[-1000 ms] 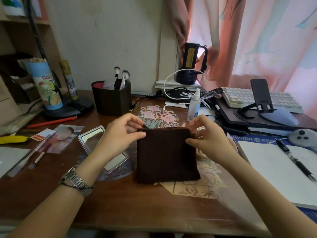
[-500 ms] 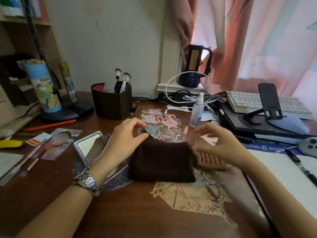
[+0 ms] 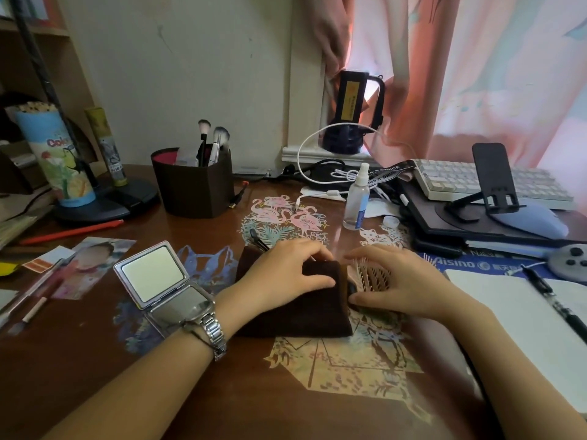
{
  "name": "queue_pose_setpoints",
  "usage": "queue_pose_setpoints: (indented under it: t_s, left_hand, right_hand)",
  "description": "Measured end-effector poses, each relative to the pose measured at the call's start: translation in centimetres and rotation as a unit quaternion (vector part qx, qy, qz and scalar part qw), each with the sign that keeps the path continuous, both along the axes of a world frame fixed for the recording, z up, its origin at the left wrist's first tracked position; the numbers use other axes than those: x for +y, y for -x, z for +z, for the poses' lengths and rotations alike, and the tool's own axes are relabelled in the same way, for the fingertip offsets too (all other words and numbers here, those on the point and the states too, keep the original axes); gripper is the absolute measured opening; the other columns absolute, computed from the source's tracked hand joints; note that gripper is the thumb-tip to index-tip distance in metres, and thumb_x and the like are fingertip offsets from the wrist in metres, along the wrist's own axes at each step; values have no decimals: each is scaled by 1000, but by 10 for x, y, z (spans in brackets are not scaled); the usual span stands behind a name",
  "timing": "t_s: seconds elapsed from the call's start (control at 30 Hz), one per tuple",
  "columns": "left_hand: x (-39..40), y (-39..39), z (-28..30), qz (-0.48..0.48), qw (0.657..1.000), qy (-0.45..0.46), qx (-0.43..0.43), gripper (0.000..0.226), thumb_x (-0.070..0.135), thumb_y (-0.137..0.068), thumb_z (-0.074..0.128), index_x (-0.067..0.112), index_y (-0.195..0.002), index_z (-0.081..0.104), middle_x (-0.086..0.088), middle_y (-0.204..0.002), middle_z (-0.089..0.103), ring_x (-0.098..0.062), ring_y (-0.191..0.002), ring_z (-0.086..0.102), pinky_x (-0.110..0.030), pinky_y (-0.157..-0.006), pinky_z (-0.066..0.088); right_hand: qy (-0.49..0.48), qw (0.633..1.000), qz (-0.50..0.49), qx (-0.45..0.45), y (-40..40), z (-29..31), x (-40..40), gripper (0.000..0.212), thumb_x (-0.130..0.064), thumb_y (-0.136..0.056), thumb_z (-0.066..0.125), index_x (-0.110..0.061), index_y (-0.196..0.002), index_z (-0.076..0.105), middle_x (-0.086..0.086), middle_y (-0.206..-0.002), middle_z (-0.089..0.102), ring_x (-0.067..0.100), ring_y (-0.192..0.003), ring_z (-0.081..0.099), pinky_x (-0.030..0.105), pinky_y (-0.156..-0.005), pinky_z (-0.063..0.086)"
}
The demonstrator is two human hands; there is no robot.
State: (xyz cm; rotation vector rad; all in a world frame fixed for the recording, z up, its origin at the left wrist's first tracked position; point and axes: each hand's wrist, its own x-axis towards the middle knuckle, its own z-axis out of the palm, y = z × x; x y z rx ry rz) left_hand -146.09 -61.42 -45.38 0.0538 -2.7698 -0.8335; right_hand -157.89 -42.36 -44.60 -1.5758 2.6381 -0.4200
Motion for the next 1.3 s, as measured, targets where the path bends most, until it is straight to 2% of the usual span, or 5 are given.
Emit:
queue_pose_setpoints:
  t_s: [0.3,0.7,0.9,1.07,1.3]
  left_hand:
    - [-13,-5,-3,-11,1000,6,-11,25,41,-82,69,33,-104,62,16,-104,61,-7,-96,56,-38,-82,51]
    - [-46,-31,6,24,997,-47,-55,30,33,-78,76,32,-107,69,21,-102,65,12,-93,55,-6,-75,38]
    - [-32,-25,0,32,998,-45,-29,33,34,-77,76,33,-110,69,14,-105,68,0,-97,60,-19,-84,46]
    - [-8,-9,-3,3,1000,-20,4,32,33,-79,75,30,-110,68,12,-104,68,3,-81,57,-20,-73,45]
    - [4,1,-5,-12,1000,-8,9,33,34,-82,72,30,-114,66,12,-109,68,-8,-96,61,-36,-84,51]
  right_hand:
    - [-11,1000,-7,12,5,-3,0,70,-79,-59,46,-38,-116,50,-15,-108,58,11,-100,54,38,-86,47]
    - [8,1000,-5,-5,6,-4,3,66,-80,-60,54,-44,-116,48,-19,-108,59,8,-99,56,39,-82,50]
    - [20,999,-2,-27,5,-4,4,61,-72,-63,64,-44,-116,51,-20,-111,58,7,-103,53,39,-85,49]
    - [16,1000,0,-25,3,-2,4,58,-67,-65,67,-44,-116,52,-19,-116,56,6,-108,51,37,-88,47]
    - [19,1000,0,-23,2,-2,4,58,-66,-64,67,-45,-115,51,-23,-112,54,4,-106,50,31,-86,46]
